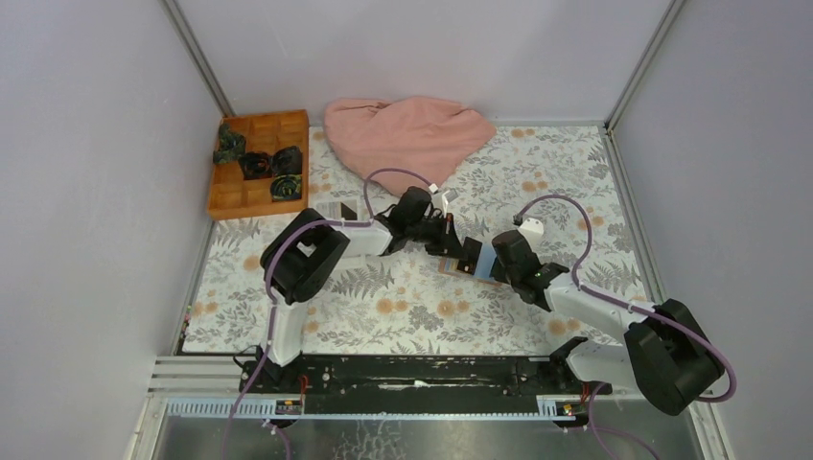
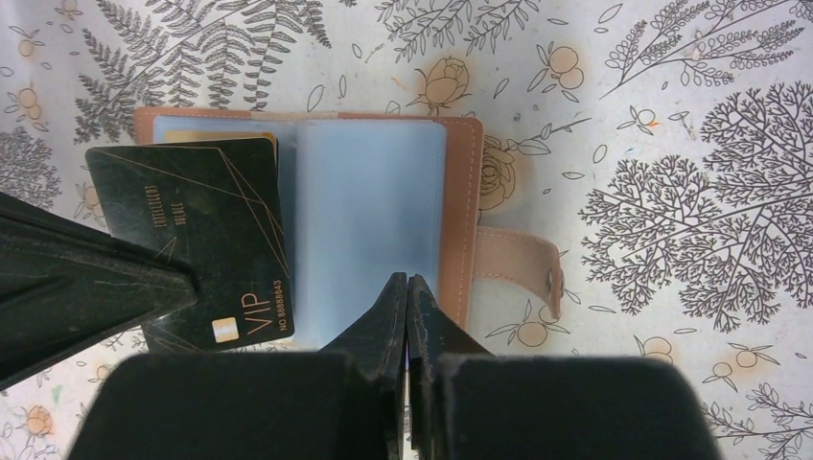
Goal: Put the credit cards into the card holder
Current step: Insert the credit card into the card holder.
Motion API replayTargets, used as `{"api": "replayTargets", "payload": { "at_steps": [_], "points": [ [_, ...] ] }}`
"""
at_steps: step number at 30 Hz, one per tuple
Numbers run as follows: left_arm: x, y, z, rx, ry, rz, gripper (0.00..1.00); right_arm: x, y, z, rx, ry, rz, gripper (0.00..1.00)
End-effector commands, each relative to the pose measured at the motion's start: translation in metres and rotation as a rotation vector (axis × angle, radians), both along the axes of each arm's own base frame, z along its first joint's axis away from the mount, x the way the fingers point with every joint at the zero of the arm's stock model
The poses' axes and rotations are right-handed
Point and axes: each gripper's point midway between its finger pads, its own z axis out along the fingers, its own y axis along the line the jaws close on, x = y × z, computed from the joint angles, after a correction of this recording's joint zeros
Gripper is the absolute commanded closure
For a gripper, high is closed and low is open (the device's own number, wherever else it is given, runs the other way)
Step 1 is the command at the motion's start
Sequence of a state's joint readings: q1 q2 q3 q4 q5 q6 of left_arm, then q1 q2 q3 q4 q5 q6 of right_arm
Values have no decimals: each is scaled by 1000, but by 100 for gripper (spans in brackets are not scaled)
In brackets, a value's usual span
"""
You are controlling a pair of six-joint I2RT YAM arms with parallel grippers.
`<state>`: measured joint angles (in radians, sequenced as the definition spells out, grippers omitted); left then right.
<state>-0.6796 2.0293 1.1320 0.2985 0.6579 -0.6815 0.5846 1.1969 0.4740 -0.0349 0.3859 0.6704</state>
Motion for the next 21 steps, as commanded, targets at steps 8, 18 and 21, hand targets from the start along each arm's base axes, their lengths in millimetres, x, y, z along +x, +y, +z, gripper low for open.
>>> {"api": "replayTargets", "payload": {
  "at_steps": [8, 18, 21],
  "points": [
    [0, 1, -14, 48, 80, -9, 100, 17, -2, 6, 0, -32, -71, 100],
    [6, 8, -33, 136, 157, 75, 100, 13, -4, -7, -14, 12, -81, 100],
    [6, 9, -37, 144, 187, 97, 100, 13, -4, -9, -12, 17, -81, 100]
  ]
}}
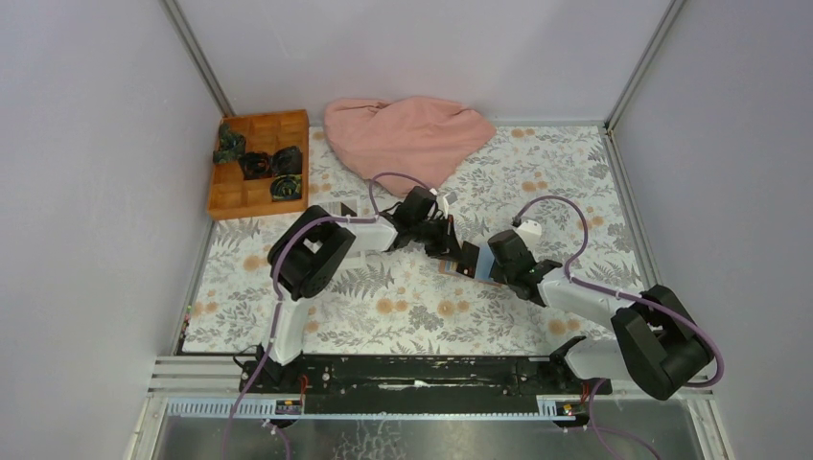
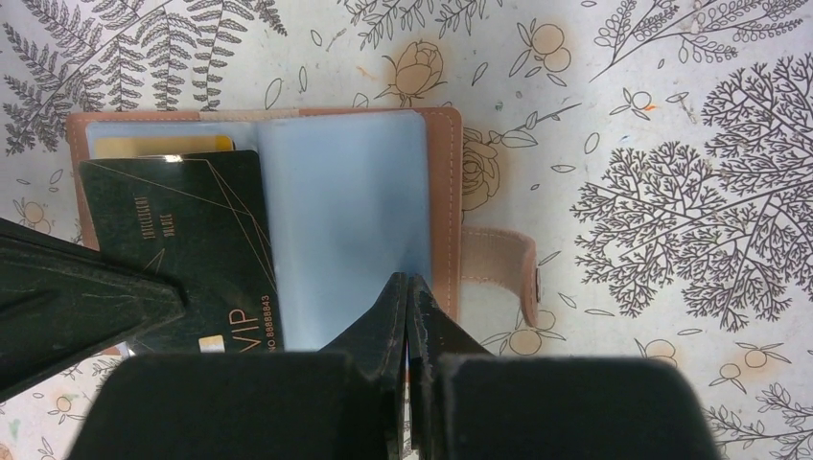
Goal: Put the credit cards into the card holder
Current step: Insert the credit card into the card holder.
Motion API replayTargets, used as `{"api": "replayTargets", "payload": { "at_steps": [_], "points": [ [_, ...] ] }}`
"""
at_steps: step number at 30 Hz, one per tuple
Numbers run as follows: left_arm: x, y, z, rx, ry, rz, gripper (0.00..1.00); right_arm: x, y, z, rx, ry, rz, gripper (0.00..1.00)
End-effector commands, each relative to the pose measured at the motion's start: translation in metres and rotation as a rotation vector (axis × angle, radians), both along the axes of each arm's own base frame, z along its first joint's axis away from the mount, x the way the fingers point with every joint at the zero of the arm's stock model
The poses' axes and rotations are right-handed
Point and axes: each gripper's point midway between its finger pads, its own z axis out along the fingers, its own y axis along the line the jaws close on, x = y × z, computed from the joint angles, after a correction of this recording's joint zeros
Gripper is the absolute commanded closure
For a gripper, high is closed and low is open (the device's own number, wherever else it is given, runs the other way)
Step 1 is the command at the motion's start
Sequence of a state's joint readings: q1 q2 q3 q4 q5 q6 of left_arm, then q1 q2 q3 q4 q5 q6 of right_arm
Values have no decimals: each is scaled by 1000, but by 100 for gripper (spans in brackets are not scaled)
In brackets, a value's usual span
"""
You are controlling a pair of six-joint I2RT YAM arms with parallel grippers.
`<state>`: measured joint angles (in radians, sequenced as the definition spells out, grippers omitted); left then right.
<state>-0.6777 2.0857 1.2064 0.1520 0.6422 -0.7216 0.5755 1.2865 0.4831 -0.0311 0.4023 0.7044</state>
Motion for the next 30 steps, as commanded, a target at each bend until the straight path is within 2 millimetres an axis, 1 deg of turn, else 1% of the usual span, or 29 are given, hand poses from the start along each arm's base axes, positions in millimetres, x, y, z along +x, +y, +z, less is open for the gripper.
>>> {"api": "replayTargets", "payload": {
  "at_steps": [1, 9, 14, 24, 30],
  "points": [
    [6, 6, -17, 64, 65, 64, 100, 14, 2, 10, 15, -40, -37, 100],
    [6, 1, -20, 65, 127, 71, 100, 13, 2, 8, 11, -29, -38, 100],
    [6, 0, -18, 46, 150, 76, 100, 12, 0, 6, 6, -23, -41, 100],
    [4, -3, -25, 30, 176, 73, 100, 13, -1, 4, 3, -16, -42, 100],
    [2, -5, -24, 17, 180, 63, 100, 13, -3, 1, 3, -6, -49, 100]
  ]
}}
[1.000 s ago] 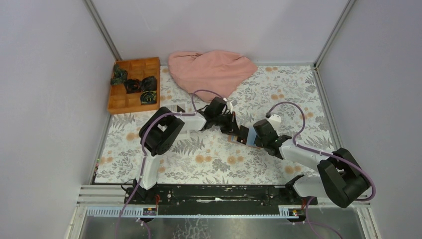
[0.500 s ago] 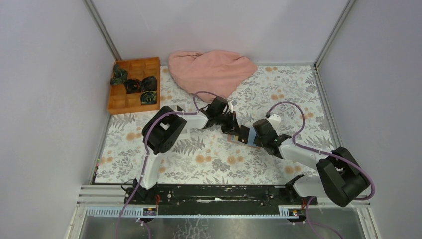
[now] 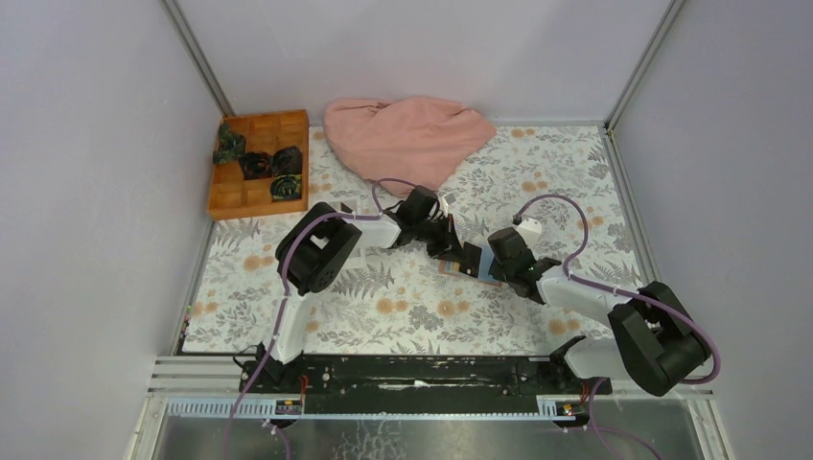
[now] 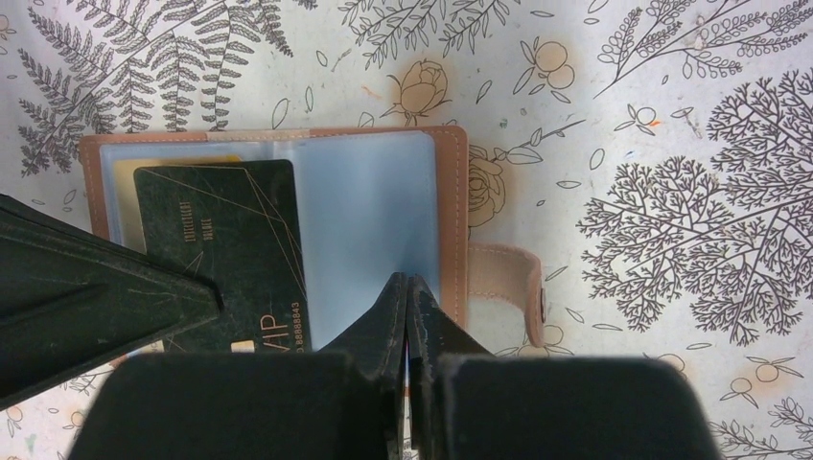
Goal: Put the credit cards into the card holder
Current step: Insert the credit card into the card holder.
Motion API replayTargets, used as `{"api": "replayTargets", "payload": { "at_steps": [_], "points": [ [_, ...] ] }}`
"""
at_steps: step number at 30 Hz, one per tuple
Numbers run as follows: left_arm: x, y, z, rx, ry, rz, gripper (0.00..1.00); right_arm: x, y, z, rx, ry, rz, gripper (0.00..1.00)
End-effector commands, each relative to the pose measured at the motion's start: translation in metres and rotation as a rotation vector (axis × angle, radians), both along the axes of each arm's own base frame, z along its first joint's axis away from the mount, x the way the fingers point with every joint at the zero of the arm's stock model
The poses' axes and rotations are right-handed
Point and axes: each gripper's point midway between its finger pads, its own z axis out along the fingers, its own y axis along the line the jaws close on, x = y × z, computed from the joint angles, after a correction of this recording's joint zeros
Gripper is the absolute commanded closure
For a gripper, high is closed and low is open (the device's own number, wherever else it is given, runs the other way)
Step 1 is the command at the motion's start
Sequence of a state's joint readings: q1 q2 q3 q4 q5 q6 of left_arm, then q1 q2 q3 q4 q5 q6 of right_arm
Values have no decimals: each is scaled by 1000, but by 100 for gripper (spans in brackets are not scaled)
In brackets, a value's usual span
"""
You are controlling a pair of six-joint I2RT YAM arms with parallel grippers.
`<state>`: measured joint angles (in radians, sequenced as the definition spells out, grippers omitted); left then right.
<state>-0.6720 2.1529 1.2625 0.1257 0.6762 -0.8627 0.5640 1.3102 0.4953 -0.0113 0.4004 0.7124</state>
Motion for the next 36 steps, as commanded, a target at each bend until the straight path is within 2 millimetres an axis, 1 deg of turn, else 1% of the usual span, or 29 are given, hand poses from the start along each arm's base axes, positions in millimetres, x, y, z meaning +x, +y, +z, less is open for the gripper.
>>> {"api": "replayTargets", "payload": {
  "at_steps": [1, 9, 23, 36],
  "points": [
    [0, 3, -15, 21, 17, 4, 100, 6, -4, 1, -8, 1, -33, 100],
    [-6, 0, -18, 17, 19, -7, 100, 5, -5, -3, -4, 13, -37, 100],
    [-11, -6, -15, -12, 12, -18, 100, 2, -7, -13, -7, 39, -46, 100],
    [-17, -6, -12, -40, 21, -3, 100, -1, -11, -17, -18, 58, -60, 100]
  ]
}}
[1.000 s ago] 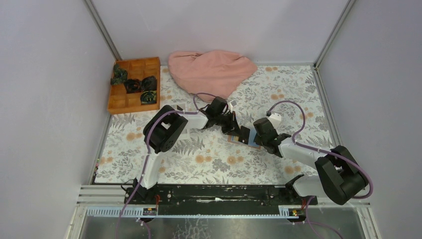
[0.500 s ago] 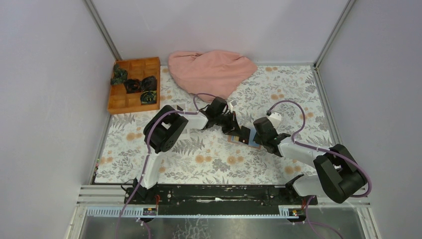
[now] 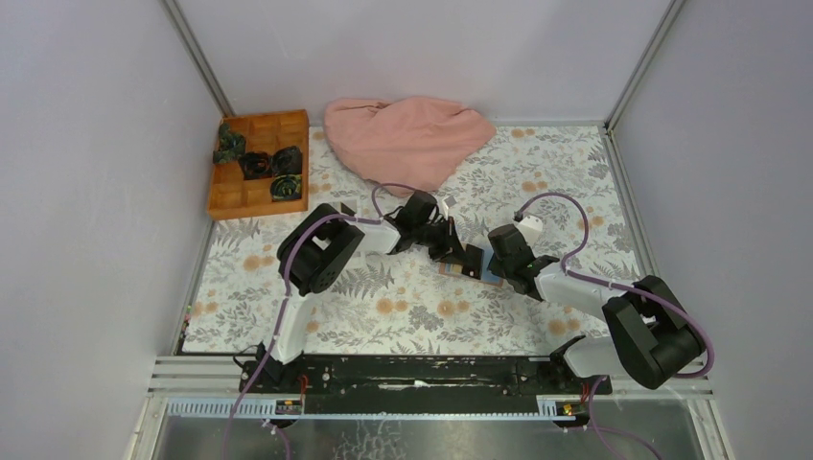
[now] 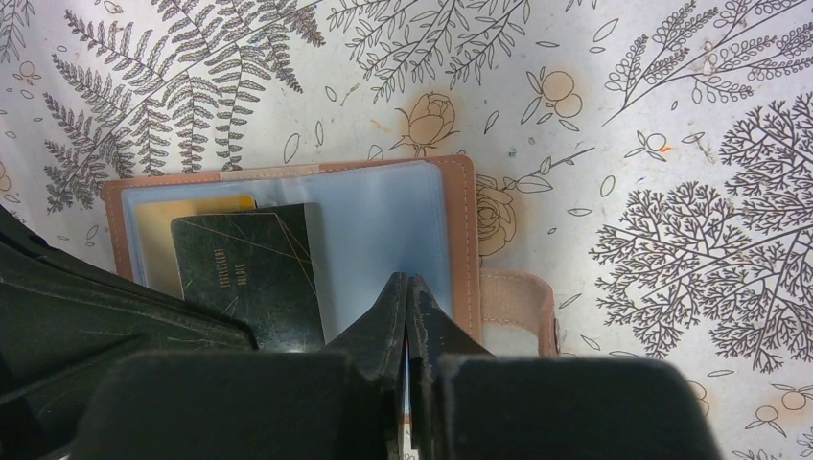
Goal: Put the credit cards into the card holder
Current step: Insert the credit card into the card holder.
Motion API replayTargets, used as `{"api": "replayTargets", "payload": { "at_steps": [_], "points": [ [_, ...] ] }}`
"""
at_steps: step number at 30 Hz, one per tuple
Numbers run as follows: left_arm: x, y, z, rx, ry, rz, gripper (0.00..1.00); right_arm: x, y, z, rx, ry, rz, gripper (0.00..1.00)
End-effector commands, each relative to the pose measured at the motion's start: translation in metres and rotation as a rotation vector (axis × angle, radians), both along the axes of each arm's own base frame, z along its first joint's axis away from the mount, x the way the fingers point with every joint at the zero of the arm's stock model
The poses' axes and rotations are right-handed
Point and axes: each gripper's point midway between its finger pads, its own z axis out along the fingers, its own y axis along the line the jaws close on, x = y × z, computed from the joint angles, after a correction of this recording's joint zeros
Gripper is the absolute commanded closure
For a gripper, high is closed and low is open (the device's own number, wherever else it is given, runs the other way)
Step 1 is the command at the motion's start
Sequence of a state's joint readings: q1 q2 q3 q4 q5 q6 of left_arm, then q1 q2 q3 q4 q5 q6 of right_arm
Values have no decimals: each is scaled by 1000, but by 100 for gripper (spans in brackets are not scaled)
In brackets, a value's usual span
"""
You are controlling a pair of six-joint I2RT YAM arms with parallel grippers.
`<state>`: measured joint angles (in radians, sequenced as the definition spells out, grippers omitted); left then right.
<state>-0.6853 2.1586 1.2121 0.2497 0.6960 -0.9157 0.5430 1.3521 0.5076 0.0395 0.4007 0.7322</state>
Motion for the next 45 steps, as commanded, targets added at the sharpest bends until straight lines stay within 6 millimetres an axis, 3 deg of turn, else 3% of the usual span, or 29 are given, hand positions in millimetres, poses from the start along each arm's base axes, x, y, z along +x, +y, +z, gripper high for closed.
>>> {"api": "replayTargets", "payload": {
  "at_steps": [1, 22, 29, 36, 45],
  "points": [
    [-10, 0, -13, 14, 21, -4, 100, -14, -11, -16, -40, 79, -22, 100],
    [-10, -13, -33, 56, 36, 42, 100, -19, -11, -20, -23, 96, -25, 100],
    [-9, -1, -49, 121, 31, 132, 100, -15, -14, -3, -28, 54, -37, 100],
    [-5, 7, -52, 131, 25, 215, 100, -12, -20, 9, -41, 15, -62, 86],
    [-4, 10, -50, 129, 20, 244, 100, -9, -28, 6, -69, 13, -102, 85]
  ]
}}
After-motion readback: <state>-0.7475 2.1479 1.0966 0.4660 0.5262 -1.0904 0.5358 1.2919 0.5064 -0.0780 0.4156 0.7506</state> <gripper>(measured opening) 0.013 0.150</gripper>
